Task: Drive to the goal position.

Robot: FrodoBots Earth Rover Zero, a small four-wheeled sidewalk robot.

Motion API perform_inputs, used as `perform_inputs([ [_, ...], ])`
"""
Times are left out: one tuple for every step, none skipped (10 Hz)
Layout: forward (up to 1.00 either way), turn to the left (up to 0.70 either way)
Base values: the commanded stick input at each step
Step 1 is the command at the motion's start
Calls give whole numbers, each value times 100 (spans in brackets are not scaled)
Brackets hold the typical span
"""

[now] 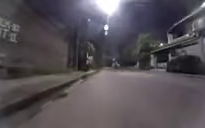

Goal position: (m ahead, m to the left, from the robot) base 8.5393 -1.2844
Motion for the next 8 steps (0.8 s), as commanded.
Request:
perform_inputs([
  [70, -35],
  [70, -35],
  [70, -3],
  [70, 0],
  [70, -18],
  [70, -33],
  [70, -35],
  [70, -35],
])
